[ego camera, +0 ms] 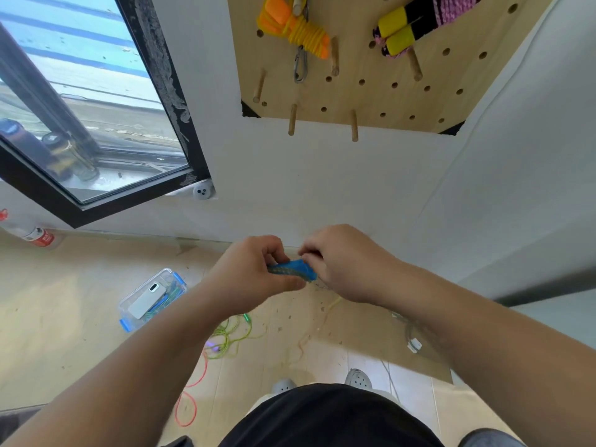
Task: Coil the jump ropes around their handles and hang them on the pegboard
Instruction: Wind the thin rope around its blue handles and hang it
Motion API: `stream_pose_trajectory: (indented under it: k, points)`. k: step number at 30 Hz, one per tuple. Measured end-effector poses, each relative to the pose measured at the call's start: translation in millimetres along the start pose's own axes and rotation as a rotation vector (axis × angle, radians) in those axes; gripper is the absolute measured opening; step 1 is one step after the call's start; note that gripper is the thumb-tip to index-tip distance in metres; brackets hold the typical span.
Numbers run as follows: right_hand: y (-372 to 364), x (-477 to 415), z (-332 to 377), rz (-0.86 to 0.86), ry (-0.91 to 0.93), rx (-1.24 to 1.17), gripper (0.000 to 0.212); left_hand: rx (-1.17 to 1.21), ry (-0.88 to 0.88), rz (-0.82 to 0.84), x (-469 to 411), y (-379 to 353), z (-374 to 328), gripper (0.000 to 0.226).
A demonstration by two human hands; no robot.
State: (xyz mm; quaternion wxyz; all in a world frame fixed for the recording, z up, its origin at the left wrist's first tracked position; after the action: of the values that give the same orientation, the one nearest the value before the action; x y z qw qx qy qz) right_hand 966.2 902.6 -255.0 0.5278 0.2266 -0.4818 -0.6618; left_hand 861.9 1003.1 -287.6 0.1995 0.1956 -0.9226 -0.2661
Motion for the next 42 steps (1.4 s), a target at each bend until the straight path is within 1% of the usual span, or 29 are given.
stream_pose_trajectory:
  k: [3, 6, 9, 12, 16, 18, 20, 22, 24, 27, 30, 32, 35, 37, 38, 40, 42]
  points:
    - [3, 1, 4, -0.151, -0.029, -0.107, 0.026, 0.060, 0.023, -0.161, -2, 8, -4, 0.032]
    - [10, 10, 1, -0.301, -0.037, -0.239, 0.026, 0.225, 0.078, -0.242, 0, 11, 0, 0.031]
    - [10, 24, -5, -0.368, -0.037, -0.381, 0.025, 0.316, 0.107, -0.246, 3, 7, 5, 0.031]
    - [1, 39, -8, -0.399, -0.016, -0.394, 0.024, 0.345, 0.113, -0.248, 7, -3, 8, 0.036]
    - [-8, 55, -18, -0.450, -0.043, -0.434, 0.020, 0.385, 0.150, -0.263, 11, -19, 10, 0.039]
    - [-8, 63, -24, -0.462, -0.064, -0.480, 0.019, 0.522, 0.177, -0.258, 11, -25, 6, 0.035]
    - [-8, 73, -32, -0.465, -0.084, -0.574, 0.019, 0.759, 0.208, -0.191, 10, -33, 0, 0.033]
    - [-7, 83, -43, -0.455, -0.109, -0.695, 0.020, 0.948, 0.223, -0.079, 10, -42, -11, 0.034]
    - [-5, 89, -57, -0.428, -0.132, -0.787, 0.023, 1.021, 0.220, 0.024, 11, -52, -23, 0.038]
    - [3, 98, -75, -0.388, -0.110, -0.843, 0.024, 1.072, 0.224, 0.138, 13, -71, -41, 0.033]
    - [10, 106, -92, -0.323, -0.063, -0.825, 0.025, 1.108, 0.206, 0.231, 13, -89, -58, 0.046]
    - [8, 111, -106, -0.269, -0.048, -0.771, 0.029, 1.079, 0.182, 0.266, 13, -98, -68, 0.049]
    - [6, 118, -128, -0.171, -0.023, -0.726, 0.035, 0.927, 0.154, 0.270, 10, -112, -83, 0.039]
    - [4, 122, -142, -0.054, 0.002, -0.670, 0.037, 0.790, 0.106, 0.301, 10, -125, -94, 0.035]
    - [3, 123, -149, 0.025, 0.015, -0.628, 0.034, 0.702, 0.072, 0.323, 10, -131, -100, 0.033]
    - [0, 123, -164, 0.184, 0.034, -0.531, 0.018, 0.501, 0.016, 0.370, 10, -145, -109, 0.032]
    - [5, 121, -178, 0.272, 0.061, -0.446, 0.008, 0.273, -0.037, 0.407, 9, -158, -119, 0.033]
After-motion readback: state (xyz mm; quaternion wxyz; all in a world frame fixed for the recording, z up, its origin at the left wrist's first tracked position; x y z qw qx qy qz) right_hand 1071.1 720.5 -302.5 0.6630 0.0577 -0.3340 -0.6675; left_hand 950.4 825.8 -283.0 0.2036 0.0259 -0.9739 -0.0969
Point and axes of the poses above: each hand's wrist, its own x-axis away from the middle knuckle, its own y-axis out of the back of the hand, z = x × y, the point moved 6 cm from there along -x, towards the middle knuckle, and after that the axes turned 2 degrees about -x, right-handed, at the moved point
